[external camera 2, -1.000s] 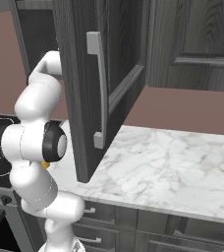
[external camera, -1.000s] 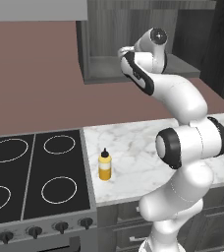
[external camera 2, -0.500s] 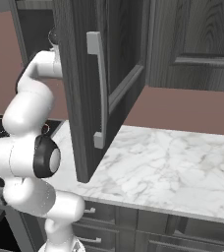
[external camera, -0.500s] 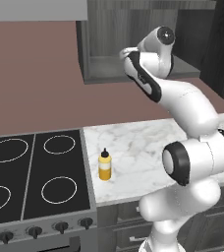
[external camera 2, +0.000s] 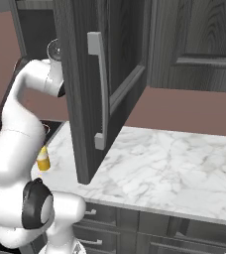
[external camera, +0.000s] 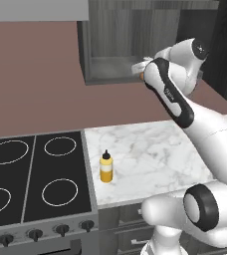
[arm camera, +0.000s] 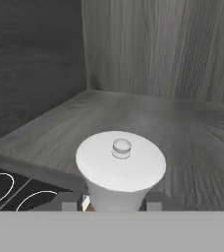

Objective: Take 2 condiments from the cabinet and move them on the counter near the stove.Make sure the condiments are lined up with each other, next to each other.

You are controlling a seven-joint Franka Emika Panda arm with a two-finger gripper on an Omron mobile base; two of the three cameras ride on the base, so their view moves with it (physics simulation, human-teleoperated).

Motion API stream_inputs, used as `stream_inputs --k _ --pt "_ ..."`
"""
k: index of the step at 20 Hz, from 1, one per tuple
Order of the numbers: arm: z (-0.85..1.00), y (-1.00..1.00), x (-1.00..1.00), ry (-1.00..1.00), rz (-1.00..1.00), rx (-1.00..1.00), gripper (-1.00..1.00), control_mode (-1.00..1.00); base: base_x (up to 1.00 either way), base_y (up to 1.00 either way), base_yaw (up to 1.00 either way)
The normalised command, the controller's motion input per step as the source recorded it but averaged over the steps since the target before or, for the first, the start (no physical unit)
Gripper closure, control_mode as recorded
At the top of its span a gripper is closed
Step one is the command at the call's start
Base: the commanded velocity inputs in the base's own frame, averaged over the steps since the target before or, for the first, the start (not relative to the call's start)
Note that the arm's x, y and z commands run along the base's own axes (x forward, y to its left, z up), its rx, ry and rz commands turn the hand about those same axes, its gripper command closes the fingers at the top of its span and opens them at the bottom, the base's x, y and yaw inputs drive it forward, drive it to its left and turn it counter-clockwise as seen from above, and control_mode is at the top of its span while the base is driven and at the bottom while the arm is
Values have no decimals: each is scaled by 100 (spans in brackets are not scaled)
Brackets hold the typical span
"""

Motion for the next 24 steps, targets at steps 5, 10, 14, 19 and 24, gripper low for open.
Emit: stream_inputs --k 5,10,14,19,24 --pt "-2 4 -100 11 20 -1 100 -100 0 0 0" --pt "-26 11 -98 11 17 -1 100 -100 0 0 0" --pt "-69 12 -64 5 21 0 100 -100 0 0 0" --pt "-90 5 -16 4 21 5 100 -100 0 0 0" --pt "-72 0 0 2 20 8 100 -100 0 0 0"
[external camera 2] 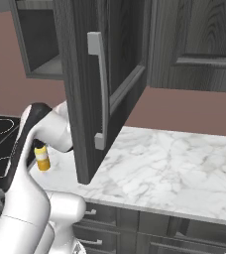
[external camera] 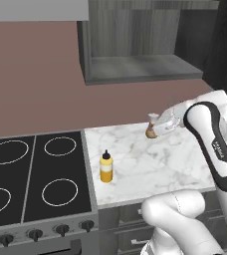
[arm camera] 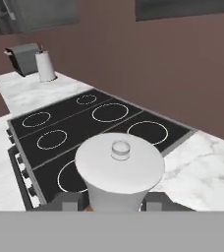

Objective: Take 2 condiments from the cabinet and move them on the counter near the stove.Make sure the condiments are lined up with each other, next to each other.

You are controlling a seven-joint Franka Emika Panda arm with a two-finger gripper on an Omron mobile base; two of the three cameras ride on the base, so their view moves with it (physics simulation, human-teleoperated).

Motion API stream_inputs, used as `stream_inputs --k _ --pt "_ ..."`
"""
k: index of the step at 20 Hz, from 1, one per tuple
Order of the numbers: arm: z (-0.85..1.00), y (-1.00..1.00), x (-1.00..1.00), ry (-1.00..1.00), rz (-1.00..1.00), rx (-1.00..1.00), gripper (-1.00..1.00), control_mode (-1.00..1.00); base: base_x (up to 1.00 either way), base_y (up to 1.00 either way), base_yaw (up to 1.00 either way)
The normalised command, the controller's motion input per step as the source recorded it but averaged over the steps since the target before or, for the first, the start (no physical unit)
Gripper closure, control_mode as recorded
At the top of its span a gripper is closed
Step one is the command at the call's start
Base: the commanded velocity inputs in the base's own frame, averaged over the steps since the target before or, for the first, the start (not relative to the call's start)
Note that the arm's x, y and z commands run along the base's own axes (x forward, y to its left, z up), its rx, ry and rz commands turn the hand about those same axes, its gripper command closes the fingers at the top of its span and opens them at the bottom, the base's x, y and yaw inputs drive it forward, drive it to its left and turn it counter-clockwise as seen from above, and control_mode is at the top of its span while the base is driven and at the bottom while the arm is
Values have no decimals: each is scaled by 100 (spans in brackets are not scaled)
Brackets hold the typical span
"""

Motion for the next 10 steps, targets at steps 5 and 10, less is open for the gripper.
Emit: stream_inputs --k 5,10 --pt "-58 0 0 0 24 9 100 -100 0 0 0" --pt "-55 2 0 0 30 3 100 -100 0 0 0"
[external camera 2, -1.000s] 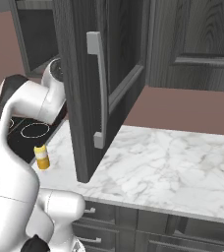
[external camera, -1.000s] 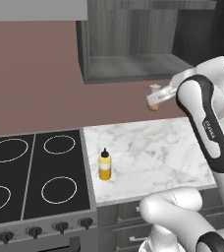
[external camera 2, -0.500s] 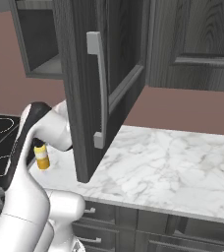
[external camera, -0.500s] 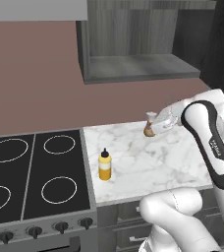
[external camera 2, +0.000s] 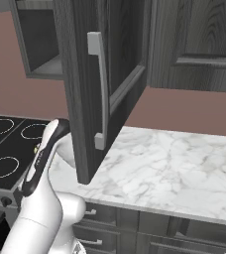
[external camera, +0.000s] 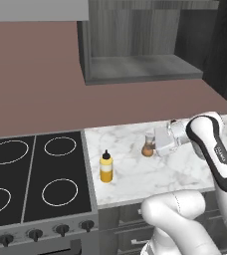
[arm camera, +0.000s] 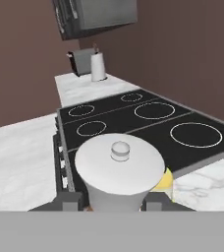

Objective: Take 2 condiments from the cabinet and move them on the counter near the stove.Make sure the condiments are lined up with each other, next to each other.

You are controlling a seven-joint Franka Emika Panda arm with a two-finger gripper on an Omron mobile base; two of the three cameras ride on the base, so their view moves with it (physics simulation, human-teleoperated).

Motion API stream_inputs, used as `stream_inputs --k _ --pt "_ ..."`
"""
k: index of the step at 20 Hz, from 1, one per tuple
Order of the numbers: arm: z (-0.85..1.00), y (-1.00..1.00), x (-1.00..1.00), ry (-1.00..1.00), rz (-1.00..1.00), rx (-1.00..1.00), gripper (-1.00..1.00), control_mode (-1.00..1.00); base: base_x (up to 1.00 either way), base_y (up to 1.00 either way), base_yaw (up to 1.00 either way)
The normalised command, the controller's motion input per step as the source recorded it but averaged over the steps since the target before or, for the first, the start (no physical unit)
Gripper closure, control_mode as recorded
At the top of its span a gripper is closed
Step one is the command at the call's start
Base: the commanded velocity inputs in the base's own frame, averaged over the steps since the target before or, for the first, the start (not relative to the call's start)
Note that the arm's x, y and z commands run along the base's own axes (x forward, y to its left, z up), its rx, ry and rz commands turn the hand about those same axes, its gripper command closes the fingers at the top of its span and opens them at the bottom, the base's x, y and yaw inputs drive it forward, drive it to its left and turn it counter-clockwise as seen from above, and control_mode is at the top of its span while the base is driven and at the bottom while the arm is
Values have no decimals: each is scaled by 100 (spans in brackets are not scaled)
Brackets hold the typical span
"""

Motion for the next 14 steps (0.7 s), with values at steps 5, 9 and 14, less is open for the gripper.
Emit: stream_inputs --k 5,9,14 --pt "-53 16 0 -1 29 -2 100 -100 0 0 0" --pt "-34 2 0 -1 22 -2 100 -100 0 0 0" --pt "-26 0 0 0 15 0 100 -100 0 0 0"
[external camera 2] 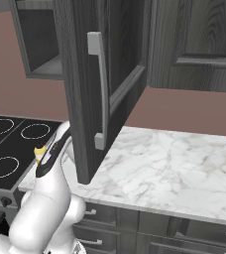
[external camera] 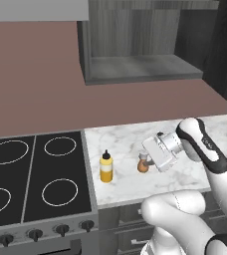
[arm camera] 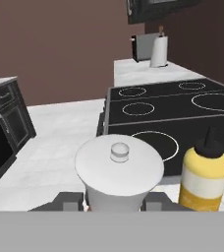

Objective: Take 2 condiments from the cabinet and move them on the counter near the stove.Make sure the condiments are lined up with each other, next to each other.

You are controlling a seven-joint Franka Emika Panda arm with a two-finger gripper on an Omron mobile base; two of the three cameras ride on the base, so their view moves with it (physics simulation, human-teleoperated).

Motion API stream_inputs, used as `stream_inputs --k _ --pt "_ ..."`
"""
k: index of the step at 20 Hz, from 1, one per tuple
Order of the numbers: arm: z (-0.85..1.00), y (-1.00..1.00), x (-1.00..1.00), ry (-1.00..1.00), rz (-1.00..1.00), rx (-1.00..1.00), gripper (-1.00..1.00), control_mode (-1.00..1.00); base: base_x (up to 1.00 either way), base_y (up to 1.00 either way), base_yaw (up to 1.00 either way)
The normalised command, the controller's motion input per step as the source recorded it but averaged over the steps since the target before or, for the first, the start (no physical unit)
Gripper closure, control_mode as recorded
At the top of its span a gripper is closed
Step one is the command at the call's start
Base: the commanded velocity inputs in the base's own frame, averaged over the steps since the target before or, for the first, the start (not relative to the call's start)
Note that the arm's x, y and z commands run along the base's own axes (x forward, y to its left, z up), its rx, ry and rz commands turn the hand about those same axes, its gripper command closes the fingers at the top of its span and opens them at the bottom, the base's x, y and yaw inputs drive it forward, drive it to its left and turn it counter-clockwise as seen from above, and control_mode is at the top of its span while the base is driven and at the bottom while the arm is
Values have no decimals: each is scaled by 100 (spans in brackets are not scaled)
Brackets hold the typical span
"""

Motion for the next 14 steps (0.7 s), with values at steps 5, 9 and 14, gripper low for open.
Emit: stream_inputs --k 5,9,14 --pt "-23 0 3 0 6 0 100 -100 0 0 0" --pt "-21 0 7 -7 1 0 100 -100 0 0 0" --pt "-7 0 0 -8 0 0 100 -100 0 0 0"
